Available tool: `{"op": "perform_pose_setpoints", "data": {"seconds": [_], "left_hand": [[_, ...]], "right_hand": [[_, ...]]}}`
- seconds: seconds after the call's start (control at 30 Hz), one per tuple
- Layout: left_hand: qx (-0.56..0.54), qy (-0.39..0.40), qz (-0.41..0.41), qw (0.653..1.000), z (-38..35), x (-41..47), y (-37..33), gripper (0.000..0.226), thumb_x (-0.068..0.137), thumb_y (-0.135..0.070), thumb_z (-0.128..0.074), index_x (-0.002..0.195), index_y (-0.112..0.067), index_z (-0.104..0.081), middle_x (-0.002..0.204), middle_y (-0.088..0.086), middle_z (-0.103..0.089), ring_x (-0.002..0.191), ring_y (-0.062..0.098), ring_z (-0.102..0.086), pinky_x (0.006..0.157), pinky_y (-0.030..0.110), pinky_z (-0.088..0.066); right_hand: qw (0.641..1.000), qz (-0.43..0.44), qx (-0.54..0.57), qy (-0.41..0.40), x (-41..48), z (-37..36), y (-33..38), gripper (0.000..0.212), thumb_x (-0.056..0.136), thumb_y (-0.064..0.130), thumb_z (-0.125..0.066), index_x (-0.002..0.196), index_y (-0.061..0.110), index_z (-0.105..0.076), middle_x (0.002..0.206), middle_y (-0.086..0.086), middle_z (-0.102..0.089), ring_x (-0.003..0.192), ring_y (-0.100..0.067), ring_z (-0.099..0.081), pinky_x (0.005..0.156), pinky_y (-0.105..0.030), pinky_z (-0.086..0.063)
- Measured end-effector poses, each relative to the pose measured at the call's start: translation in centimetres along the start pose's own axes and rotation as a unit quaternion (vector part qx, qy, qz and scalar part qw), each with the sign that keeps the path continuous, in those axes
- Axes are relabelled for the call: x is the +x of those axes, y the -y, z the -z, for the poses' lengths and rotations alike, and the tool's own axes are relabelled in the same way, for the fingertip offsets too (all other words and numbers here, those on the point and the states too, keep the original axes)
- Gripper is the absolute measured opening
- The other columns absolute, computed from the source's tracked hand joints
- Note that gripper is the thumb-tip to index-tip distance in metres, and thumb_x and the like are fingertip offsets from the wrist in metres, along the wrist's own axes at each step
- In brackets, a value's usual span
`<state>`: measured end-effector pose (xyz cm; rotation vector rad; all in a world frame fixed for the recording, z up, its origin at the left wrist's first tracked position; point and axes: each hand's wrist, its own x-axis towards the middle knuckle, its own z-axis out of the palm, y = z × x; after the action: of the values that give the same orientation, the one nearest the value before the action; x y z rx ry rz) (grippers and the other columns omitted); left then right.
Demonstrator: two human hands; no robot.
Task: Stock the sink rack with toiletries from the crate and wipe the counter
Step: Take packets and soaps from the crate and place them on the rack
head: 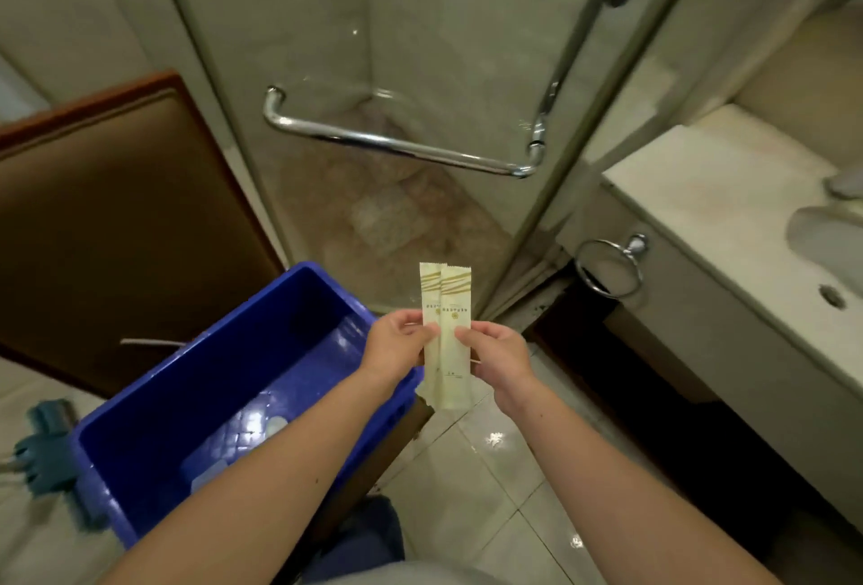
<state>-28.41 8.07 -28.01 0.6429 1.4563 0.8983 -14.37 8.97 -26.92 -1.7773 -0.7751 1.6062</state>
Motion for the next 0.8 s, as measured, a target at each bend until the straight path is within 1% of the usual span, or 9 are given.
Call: {"op": "perform_pose_setpoints", "data": {"seconds": [0.13,0.27,0.33,0.47,0.53,0.6,0.67,0.73,0.8], "left_hand": [[0.02,0.069,-0.006,0.997,-6.0,-3.4,-1.0,0.028,0.086,-0.004,-0.068,0.111,-0.015,-0.06,0.099,0.001,-0.072,0.087,0.013,-0.071,0.065,0.024,-0.058],[0.073,0.136,-0.037,0.987,-12.3,-6.3,-1.7,0.036,0.083,-0.005,-0.072,0.115,-0.018,-0.06,0.102,0.0,-0.072,0.09,0.015,-0.071,0.076,0.033,-0.06],[0.097,0.159,-0.056,0.981,-15.4,-7.3,-1.9,0.036,0.084,-0.004,-0.071,0.115,-0.019,-0.061,0.101,-0.002,-0.073,0.09,0.014,-0.071,0.076,0.033,-0.059],[0.142,0.205,-0.108,0.962,-21.5,-8.9,-2.8,0.042,0.079,0.002,-0.072,0.117,-0.012,-0.062,0.101,0.001,-0.073,0.09,0.014,-0.07,0.074,0.031,-0.059],[0.186,0.228,-0.148,0.944,-24.4,-9.5,-3.4,0.042,0.078,0.002,-0.074,0.117,-0.01,-0.063,0.098,0.0,-0.072,0.088,0.012,-0.07,0.071,0.028,-0.058],[0.239,0.247,-0.193,0.919,-27.2,-10.1,-4.3,0.043,0.076,0.0,-0.075,0.117,-0.011,-0.064,0.098,0.002,-0.072,0.088,0.013,-0.069,0.074,0.03,-0.058],[0.29,0.263,-0.229,0.891,-29.8,-10.7,-5.1,0.043,0.075,-0.005,-0.077,0.115,-0.015,-0.065,0.096,0.001,-0.072,0.087,0.012,-0.069,0.076,0.029,-0.058],[0.327,0.28,-0.258,0.865,-32.4,-11.4,-6.0,0.041,0.075,-0.009,-0.077,0.113,-0.018,-0.065,0.094,-0.001,-0.073,0.085,0.01,-0.069,0.072,0.025,-0.056],[0.354,0.299,-0.281,0.841,-34.8,-12.2,-6.9,0.039,0.077,-0.008,-0.076,0.112,-0.02,-0.065,0.091,-0.003,-0.073,0.081,0.008,-0.068,0.07,0.021,-0.054]], "right_hand": [[0.997,0.021,0.062,-0.034,-2.6,6.4,0.0,0.017,0.088,0.007,-0.068,0.104,0.005,-0.068,0.098,-0.01,-0.075,0.087,-0.021,-0.071,0.071,-0.03,-0.057],[0.991,0.049,0.096,-0.079,-5.2,12.6,0.2,0.019,0.086,0.007,-0.07,0.103,0.001,-0.065,0.094,-0.013,-0.075,0.082,-0.025,-0.07,0.078,-0.037,-0.057],[0.987,0.068,0.102,-0.104,-6.5,15.7,0.4,0.018,0.085,0.009,-0.071,0.099,0.001,-0.064,0.094,-0.016,-0.074,0.084,-0.029,-0.071,0.078,-0.039,-0.058],[0.977,0.108,0.047,-0.18,-9.2,22.0,1.2,0.021,0.082,0.015,-0.075,0.094,0.008,-0.059,0.096,-0.014,-0.072,0.07,-0.02,-0.066,0.06,-0.026,-0.052],[0.963,0.14,0.007,-0.232,-10.2,25.2,1.5,0.033,0.078,0.017,-0.077,0.1,0.013,-0.054,0.099,-0.007,-0.066,0.074,-0.016,-0.065,0.068,-0.031,-0.055],[0.938,0.184,-0.059,-0.287,-11.2,28.3,2.1,0.044,0.075,0.021,-0.078,0.108,0.021,-0.049,0.106,0.001,-0.058,0.087,-0.014,-0.06,0.08,-0.038,-0.055],[0.903,0.227,-0.142,-0.335,-12.4,31.3,2.7,0.054,0.075,0.025,-0.078,0.118,0.028,-0.046,0.118,0.006,-0.05,0.101,-0.011,-0.054,0.084,-0.033,-0.05],[0.854,0.275,-0.223,-0.38,-13.6,34.3,3.4,0.061,0.076,0.026,-0.077,0.128,0.028,-0.045,0.129,0.007,-0.043,0.118,-0.012,-0.044,0.094,-0.03,-0.043],[0.803,0.312,-0.3,-0.409,-14.7,37.0,3.9,0.061,0.078,0.029,-0.074,0.132,0.027,-0.047,0.139,0.006,-0.039,0.131,-0.014,-0.035,0.106,-0.032,-0.036]]}}
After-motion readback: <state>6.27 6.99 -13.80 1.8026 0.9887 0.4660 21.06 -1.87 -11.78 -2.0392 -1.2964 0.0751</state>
